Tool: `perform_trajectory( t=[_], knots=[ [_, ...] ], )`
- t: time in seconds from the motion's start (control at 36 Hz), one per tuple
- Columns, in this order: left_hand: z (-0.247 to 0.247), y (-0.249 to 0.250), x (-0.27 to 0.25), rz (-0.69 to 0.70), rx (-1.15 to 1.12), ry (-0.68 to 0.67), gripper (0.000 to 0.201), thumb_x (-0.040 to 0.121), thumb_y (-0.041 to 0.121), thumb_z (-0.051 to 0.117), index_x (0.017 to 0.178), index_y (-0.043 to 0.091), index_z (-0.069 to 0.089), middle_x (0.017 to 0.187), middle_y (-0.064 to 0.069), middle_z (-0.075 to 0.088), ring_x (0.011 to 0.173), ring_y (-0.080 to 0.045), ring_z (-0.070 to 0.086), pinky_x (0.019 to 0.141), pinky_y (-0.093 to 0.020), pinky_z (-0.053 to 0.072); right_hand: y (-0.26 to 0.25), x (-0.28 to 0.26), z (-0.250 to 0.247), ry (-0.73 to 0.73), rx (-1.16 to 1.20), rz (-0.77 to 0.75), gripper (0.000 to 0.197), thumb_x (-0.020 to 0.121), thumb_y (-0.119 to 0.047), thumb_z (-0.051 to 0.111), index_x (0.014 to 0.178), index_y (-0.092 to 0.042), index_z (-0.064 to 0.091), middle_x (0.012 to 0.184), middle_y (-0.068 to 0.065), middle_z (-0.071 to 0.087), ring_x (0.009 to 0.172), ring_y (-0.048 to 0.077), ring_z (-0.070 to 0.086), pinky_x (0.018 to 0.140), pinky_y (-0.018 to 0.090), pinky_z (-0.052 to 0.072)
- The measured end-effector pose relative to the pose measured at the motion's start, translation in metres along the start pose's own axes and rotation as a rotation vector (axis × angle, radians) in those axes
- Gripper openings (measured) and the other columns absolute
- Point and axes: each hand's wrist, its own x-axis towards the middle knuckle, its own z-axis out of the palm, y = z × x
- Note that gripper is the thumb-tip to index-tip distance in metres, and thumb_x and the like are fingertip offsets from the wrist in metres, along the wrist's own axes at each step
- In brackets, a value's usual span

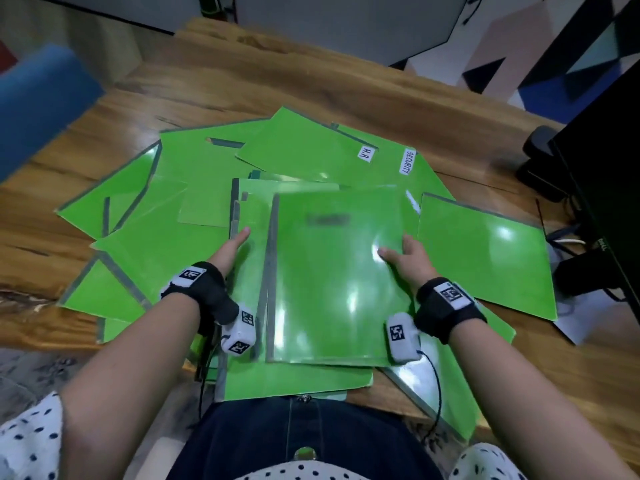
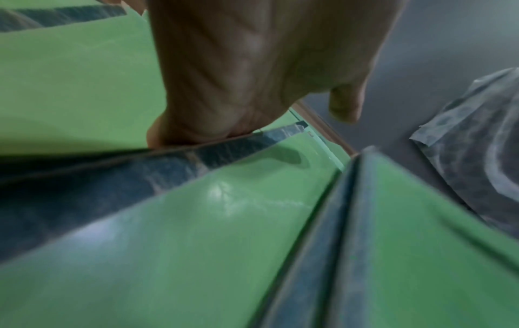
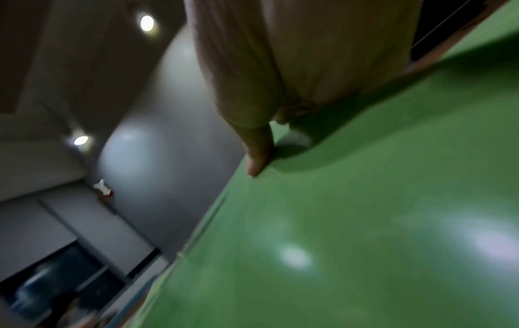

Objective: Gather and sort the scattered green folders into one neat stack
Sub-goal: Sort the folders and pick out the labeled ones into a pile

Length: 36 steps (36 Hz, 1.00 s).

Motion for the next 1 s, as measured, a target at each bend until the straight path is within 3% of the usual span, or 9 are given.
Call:
perform_trajectory(
  t=[0.19, 0.28, 0.36, 0.47, 0.58, 0.67, 0.75, 0.86, 1.0],
  knots=[
    [-0.004, -0.013, 0.009, -0.118, 0.201, -0.025, 0.102, 0.058, 0.053, 0.080, 0.138, 0.003, 0.041, 0.140, -0.028, 0.041, 0.130, -0.045, 0.039, 0.106, -0.054, 0.034, 0.020, -0.002, 0.063, 0.083, -0.377, 0.044, 0.066, 0.088, -0.026, 0.066, 0.142, -0.003, 0.035, 0.143, 0.017, 0.043, 0.128, 0.032, 0.046, 0.105, 0.042, 0.041],
    [-0.008, -0.023, 0.025, -0.114, 0.259, 0.036, 0.116, 0.038, 0.048, 0.090, 0.132, -0.001, 0.043, 0.125, -0.024, 0.056, 0.113, -0.040, 0.056, 0.091, -0.046, 0.047, 0.020, -0.007, 0.080, 0.091, -0.435, 0.068, 0.062, 0.087, -0.026, 0.066, 0.138, -0.001, 0.039, 0.138, 0.017, 0.045, 0.124, 0.032, 0.048, 0.101, 0.040, 0.045],
    [-0.007, -0.023, 0.023, -0.067, 0.299, 0.095, 0.105, 0.052, 0.042, 0.089, 0.132, -0.002, 0.037, 0.119, -0.019, 0.056, 0.099, -0.034, 0.057, 0.082, -0.041, 0.049, 0.019, -0.013, 0.089, 0.059, -0.468, 0.063, 0.063, 0.087, -0.027, 0.063, 0.137, -0.001, 0.037, 0.136, 0.018, 0.044, 0.123, 0.033, 0.047, 0.102, 0.042, 0.045],
    [-0.001, -0.017, 0.015, -0.041, 0.290, 0.145, 0.103, 0.065, 0.046, 0.082, 0.139, -0.003, 0.030, 0.129, -0.020, 0.050, 0.111, -0.035, 0.051, 0.086, -0.038, 0.045, 0.017, -0.015, 0.087, -0.019, -0.369, 0.127, 0.073, 0.082, -0.026, 0.064, 0.142, -0.004, 0.030, 0.138, 0.017, 0.043, 0.120, 0.031, 0.050, 0.098, 0.043, 0.048],
    [0.001, -0.017, 0.021, -0.045, 0.306, 0.190, 0.094, 0.073, 0.044, 0.076, 0.140, -0.007, 0.032, 0.133, -0.023, 0.049, 0.117, -0.036, 0.050, 0.087, -0.039, 0.044, 0.011, -0.025, 0.070, -0.235, -0.349, 0.074, 0.083, 0.088, -0.026, 0.064, 0.151, -0.007, 0.013, 0.155, 0.012, 0.023, 0.139, 0.029, 0.031, 0.105, 0.039, 0.038],
    [0.001, -0.017, 0.023, -0.060, 0.329, 0.198, 0.091, 0.075, 0.041, 0.075, 0.140, -0.008, 0.033, 0.133, -0.023, 0.049, 0.118, -0.037, 0.050, 0.083, -0.037, 0.042, 0.010, -0.019, 0.040, -0.260, -0.377, 0.021, 0.061, 0.091, -0.022, 0.060, 0.145, -0.008, 0.034, 0.147, 0.012, 0.039, 0.130, 0.027, 0.044, 0.093, 0.031, 0.044],
    [0.003, -0.016, 0.023, -0.062, 0.327, 0.206, 0.092, 0.075, 0.040, 0.076, 0.140, -0.008, 0.031, 0.136, -0.023, 0.047, 0.120, -0.037, 0.048, 0.087, -0.038, 0.043, 0.016, 0.002, 0.001, -0.044, -0.628, -0.030, 0.049, 0.086, -0.020, 0.065, 0.132, -0.009, 0.050, 0.127, 0.011, 0.056, 0.113, 0.025, 0.056, 0.098, 0.036, 0.047],
    [0.003, -0.014, 0.023, -0.064, 0.355, 0.204, 0.091, 0.077, 0.039, 0.075, 0.141, -0.007, 0.030, 0.137, -0.023, 0.046, 0.122, -0.037, 0.047, 0.090, -0.039, 0.043, 0.036, 0.022, -0.042, 0.130, -0.999, 0.124, 0.077, 0.065, -0.040, 0.082, 0.125, -0.014, 0.043, 0.123, 0.009, 0.050, 0.114, 0.027, 0.049, 0.096, 0.049, 0.045],
    [0.003, -0.014, 0.024, -0.070, 0.358, 0.198, 0.093, 0.076, 0.040, 0.075, 0.142, -0.007, 0.028, 0.138, -0.024, 0.044, 0.123, -0.038, 0.047, 0.093, -0.041, 0.043, 0.062, 0.035, -0.065, 0.133, -1.064, 0.300, 0.115, 0.047, -0.062, 0.084, 0.137, -0.012, 0.033, 0.141, 0.017, 0.038, 0.132, 0.034, 0.035, 0.106, 0.052, 0.033]
  ],
)
